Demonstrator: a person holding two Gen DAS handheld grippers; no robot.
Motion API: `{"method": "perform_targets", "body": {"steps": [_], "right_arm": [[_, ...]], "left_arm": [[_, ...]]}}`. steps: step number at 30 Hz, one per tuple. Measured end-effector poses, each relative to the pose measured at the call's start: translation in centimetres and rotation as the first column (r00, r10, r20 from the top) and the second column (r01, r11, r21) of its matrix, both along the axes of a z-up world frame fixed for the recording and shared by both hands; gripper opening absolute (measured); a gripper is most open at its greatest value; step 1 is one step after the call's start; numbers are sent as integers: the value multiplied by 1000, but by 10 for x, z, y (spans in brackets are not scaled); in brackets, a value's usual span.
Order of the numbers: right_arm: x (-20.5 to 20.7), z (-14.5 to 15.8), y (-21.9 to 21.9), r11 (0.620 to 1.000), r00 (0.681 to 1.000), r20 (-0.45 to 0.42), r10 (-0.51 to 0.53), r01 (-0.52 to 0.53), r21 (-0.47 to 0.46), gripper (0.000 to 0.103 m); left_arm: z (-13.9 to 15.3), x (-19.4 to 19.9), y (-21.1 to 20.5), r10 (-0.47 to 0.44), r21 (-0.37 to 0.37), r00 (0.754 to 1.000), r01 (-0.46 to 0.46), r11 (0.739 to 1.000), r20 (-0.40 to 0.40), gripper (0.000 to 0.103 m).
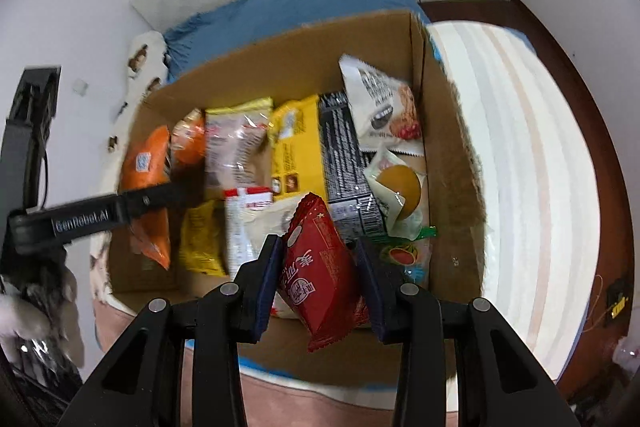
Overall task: Organize snacks
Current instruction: 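Carry both packets into the box and open both tools to release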
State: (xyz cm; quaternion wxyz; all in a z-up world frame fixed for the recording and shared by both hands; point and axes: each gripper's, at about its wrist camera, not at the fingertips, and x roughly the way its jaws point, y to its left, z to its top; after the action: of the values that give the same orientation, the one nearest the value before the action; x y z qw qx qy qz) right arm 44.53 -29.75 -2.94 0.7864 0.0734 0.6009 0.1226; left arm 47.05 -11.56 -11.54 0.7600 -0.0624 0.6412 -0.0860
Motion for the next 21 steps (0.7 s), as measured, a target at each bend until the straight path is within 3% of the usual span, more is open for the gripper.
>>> {"method": "perform_targets", "body": {"steps": [8, 9, 11, 12, 14, 17, 21], "right_arm": [[17, -44, 13, 1000, 996, -94, 12, -14, -14, 44], [17, -45, 14, 1000, 994, -111, 12, -14, -18, 47], [21, -53, 14, 1000, 989, -149, -2, -1, -22, 69], [22, -55, 14, 1000, 988, -155, -5, 1, -26, 77], [21, -55, 16, 1000, 988, -157, 1, -5, -27, 80], [18, -52, 23, 999, 988, -152, 7, -13, -38, 91], [14, -41, 32, 996, 993, -118, 9, -19, -85, 99]], "left_arm": [[-33, 17, 5, 3, 16, 997, -2, 1000, -78, 53], [-37, 18, 7, 7, 17, 996, -5, 1000, -88, 53], [-42, 20, 11, 19, 8, 994, -18, 1000, -108, 55], [-43, 19, 13, 23, 5, 994, -23, 1000, -108, 59], [-41, 17, 15, 21, 8, 995, -21, 1000, -95, 79], [-35, 12, 16, 15, 24, 997, -13, 1000, -78, 92], [-17, 3, 23, 26, -1, 999, -26, 1000, -39, 95]]}}
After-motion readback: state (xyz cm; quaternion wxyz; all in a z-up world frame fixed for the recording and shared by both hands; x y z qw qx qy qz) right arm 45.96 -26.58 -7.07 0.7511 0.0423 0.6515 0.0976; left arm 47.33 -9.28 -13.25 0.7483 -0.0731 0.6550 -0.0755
